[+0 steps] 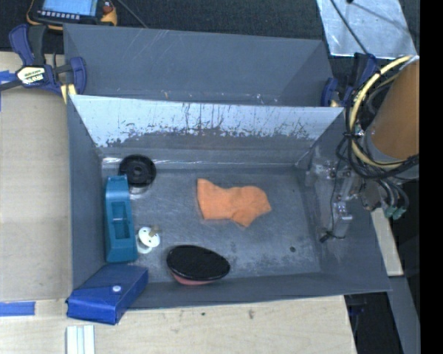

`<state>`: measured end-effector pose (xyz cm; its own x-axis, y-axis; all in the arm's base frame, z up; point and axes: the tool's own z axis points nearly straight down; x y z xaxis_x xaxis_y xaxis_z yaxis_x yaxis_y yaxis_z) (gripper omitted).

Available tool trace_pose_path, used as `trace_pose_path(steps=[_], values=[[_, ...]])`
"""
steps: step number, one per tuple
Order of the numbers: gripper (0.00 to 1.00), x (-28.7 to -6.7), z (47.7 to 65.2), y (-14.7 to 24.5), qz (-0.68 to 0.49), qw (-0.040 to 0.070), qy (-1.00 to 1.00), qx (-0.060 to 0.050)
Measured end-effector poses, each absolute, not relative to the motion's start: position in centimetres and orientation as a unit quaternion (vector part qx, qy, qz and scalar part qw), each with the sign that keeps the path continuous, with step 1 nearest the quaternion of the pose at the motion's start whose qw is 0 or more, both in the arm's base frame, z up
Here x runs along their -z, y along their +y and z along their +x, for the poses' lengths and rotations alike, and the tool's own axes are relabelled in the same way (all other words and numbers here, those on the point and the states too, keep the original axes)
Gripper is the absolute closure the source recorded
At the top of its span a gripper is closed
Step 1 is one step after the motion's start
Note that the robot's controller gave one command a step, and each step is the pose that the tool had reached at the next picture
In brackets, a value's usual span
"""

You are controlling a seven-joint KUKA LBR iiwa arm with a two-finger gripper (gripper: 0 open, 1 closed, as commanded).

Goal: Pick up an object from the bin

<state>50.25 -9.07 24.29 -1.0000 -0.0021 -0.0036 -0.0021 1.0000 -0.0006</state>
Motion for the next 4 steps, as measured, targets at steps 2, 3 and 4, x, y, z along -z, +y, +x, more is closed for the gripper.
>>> trace_pose_path(steps=[2,3,4], values=[[0.00,-22.2,51.2,-7.1,0.045,0.005,0.999,0.002],[0.00,-18.4,50.0,-4.9,0.051,0.001,0.999,-0.001],[0.00,-12.5,51.1,-4.9,0.051,0.004,0.999,0.000]])
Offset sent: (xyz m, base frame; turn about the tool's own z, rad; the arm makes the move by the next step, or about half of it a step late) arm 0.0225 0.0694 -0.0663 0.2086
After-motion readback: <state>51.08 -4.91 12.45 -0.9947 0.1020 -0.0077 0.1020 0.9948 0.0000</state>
